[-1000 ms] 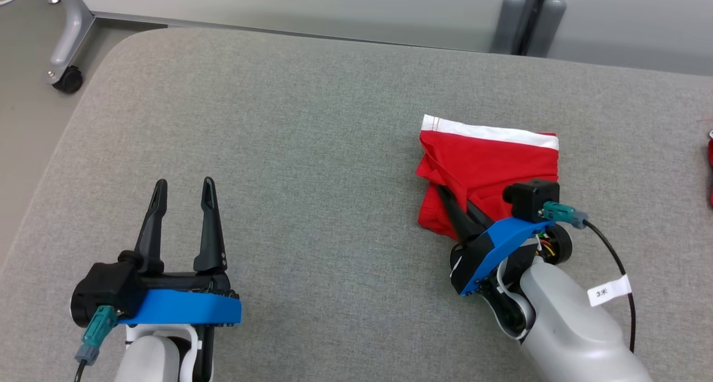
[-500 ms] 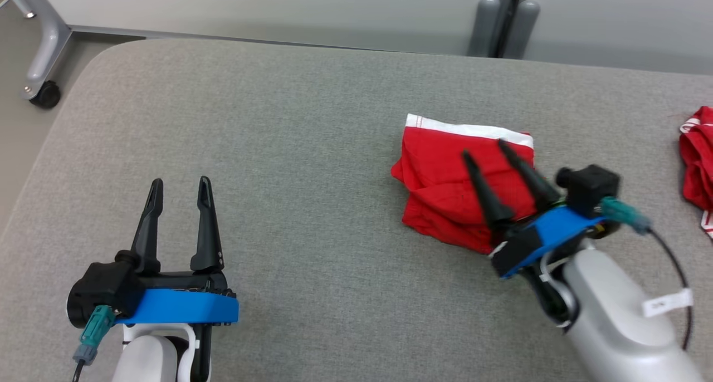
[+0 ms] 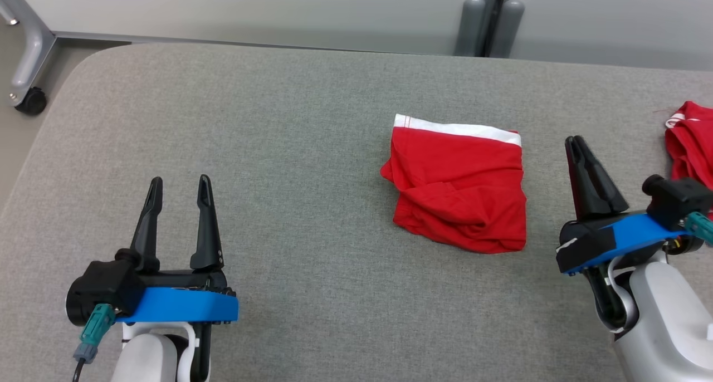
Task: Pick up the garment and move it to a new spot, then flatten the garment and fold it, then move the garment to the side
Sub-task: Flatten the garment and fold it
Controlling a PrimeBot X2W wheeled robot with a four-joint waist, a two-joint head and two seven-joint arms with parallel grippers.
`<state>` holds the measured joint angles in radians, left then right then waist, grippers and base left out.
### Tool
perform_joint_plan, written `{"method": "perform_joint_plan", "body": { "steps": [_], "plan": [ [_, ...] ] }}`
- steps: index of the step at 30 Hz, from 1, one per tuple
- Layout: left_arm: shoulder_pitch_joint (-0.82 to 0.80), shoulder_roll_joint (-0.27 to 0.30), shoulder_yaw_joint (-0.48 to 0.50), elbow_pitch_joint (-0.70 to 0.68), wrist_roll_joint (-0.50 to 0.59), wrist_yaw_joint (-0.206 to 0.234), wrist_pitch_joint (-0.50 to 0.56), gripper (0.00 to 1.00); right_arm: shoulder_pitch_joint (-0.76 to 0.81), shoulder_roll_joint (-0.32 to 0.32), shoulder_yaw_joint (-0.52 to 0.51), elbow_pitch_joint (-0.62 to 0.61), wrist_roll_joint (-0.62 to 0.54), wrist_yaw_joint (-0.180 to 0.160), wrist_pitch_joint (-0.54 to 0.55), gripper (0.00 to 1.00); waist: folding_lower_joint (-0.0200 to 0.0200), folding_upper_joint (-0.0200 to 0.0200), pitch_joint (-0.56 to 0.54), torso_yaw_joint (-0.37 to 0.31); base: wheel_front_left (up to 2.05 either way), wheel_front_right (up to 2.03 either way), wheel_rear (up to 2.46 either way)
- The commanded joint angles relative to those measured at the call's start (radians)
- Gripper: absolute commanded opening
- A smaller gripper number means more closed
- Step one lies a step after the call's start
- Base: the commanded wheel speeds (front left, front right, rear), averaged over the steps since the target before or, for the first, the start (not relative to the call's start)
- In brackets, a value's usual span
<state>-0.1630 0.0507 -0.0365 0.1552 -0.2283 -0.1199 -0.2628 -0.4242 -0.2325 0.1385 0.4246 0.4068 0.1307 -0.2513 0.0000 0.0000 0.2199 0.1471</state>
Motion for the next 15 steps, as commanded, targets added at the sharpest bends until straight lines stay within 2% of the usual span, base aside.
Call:
{"method": "perform_joint_plan", "body": {
  "steps": [1,11,15],
  "plan": [
    [-0.009,0.0,0.002,-0.002,0.004,-0.003,-0.003,1.0,-0.001,0.003,0.0,0.006,-0.007,0.0,0.002,0.0,0.0,0.0,0.003,0.003,0.0,0.0,0.0],
    [-0.029,-0.001,-0.024,-0.001,-0.01,-0.002,-0.003,1.0,-0.117,0.025,0.052,0.22,-0.041,0.0,0.025,0.0,0.0,0.0,0.038,0.062,0.0,0.0,0.0],
    [-0.03,-0.001,-0.026,0.002,-0.016,0.001,-0.003,1.0,-0.129,0.045,0.103,0.291,-0.04,0.0,0.018,0.0,0.0,0.0,0.044,0.081,0.0,0.0,0.0]
  ]
}}
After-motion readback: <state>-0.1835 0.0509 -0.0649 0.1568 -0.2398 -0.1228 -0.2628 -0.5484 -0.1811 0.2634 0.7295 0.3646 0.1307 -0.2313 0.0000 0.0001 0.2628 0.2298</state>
